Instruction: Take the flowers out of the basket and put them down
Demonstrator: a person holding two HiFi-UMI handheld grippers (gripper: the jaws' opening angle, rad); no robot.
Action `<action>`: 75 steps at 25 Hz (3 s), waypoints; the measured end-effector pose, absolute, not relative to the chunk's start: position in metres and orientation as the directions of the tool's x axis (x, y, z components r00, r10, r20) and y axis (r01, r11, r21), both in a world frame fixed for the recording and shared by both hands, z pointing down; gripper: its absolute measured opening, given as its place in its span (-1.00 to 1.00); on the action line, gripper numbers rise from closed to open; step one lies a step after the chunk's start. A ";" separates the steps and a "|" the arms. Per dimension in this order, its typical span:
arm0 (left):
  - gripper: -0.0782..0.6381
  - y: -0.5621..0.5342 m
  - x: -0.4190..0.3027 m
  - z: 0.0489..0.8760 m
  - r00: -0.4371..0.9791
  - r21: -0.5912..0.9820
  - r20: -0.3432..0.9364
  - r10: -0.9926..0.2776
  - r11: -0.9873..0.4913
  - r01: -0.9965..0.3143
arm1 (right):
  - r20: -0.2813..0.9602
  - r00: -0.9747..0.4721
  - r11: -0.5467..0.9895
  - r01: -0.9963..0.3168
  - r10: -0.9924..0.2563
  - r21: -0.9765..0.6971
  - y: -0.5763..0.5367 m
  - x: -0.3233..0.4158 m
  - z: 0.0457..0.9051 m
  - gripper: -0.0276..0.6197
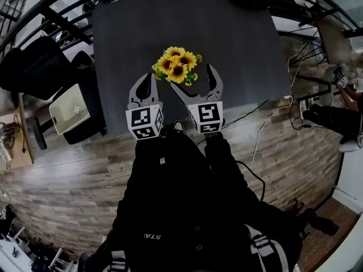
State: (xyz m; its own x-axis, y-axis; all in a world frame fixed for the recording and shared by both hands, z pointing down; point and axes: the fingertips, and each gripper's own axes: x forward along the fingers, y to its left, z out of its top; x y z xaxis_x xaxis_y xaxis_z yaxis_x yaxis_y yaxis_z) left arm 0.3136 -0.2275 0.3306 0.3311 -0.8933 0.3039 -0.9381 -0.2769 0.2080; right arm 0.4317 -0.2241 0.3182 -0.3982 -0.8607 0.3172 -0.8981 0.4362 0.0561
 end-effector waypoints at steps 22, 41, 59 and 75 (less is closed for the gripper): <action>-0.78 -0.232 0.317 0.189 0.376 0.142 0.055 -0.925 -0.365 -0.920 | 0.065 -0.292 0.299 -0.942 -0.954 0.151 -0.223 0.437 0.172 -0.57; -0.78 -0.232 0.317 0.148 0.356 0.103 0.006 -0.935 -0.353 -0.930 | 0.054 -0.318 0.323 -0.939 -0.946 0.119 -0.223 0.432 0.139 -0.87; -0.78 -0.232 0.336 0.154 0.391 0.091 0.015 -0.920 -0.388 -0.917 | 0.056 -0.322 0.326 -0.940 -0.945 0.104 -0.226 0.438 0.144 -0.87; -0.78 -0.238 0.331 0.157 0.403 0.090 0.026 -0.915 -0.399 -0.912 | 0.065 -0.318 0.324 -0.940 -0.946 0.107 -0.231 0.433 0.147 -0.87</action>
